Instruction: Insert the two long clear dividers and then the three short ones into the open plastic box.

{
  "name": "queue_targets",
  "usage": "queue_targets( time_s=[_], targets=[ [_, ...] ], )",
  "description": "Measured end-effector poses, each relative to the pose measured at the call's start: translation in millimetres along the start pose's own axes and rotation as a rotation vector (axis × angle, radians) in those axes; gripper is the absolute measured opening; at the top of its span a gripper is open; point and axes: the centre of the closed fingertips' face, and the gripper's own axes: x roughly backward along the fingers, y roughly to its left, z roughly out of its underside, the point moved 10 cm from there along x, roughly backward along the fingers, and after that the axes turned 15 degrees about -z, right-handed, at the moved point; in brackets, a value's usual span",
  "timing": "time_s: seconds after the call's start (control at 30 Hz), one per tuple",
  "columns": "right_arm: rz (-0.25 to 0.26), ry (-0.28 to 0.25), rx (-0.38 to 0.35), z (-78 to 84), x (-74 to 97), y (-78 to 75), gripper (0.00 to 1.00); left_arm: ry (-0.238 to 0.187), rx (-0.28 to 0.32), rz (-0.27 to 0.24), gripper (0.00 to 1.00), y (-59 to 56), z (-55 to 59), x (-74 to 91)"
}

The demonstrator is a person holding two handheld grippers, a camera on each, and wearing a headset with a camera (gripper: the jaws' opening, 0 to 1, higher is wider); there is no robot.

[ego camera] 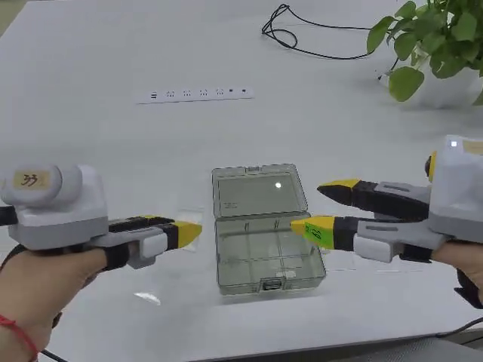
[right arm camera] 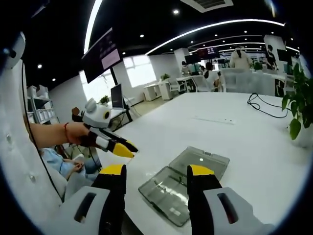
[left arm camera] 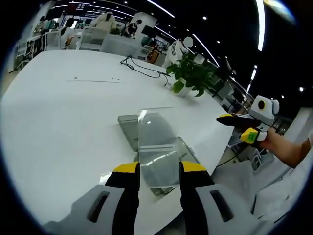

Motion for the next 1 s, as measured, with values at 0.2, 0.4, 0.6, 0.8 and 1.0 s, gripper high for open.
queue_targets(
  time_s=[0.2, 0.4, 0.6, 0.8, 1.0],
  targets=[
    [0.009, -0.003, -0.044, -2.8, -12.9, 10.3, 0.41, -0.017, -0.024, 0.045, 0.3, -21.4, -1.6, -4.3],
    [0.035, -0.015, -0.11, 0.8, -22.9, 12.1, 0.28, -0.028, -0.05, 0.087, 0.3, -38.0, -0.5, -7.6],
    [0.065, -0.018, -0.162, 6.1, -31.3, 11.0, 0.23, -0.031, -0.07, 0.118, 0.3, -49.1, 0.0, -10.0],
    [0.078, -0.006, -0.209, 11.4, -36.5, 10.4, 0.19, -0.033, -0.09, 0.137, 0.3, -54.6, 1.6, -12.7],
    [0.082, 0.006, -0.236, 16.3, -40.4, 11.8, 0.16, -0.03, -0.099, 0.148, 0.3, -59.1, 3.4, -13.7]
  ],
)
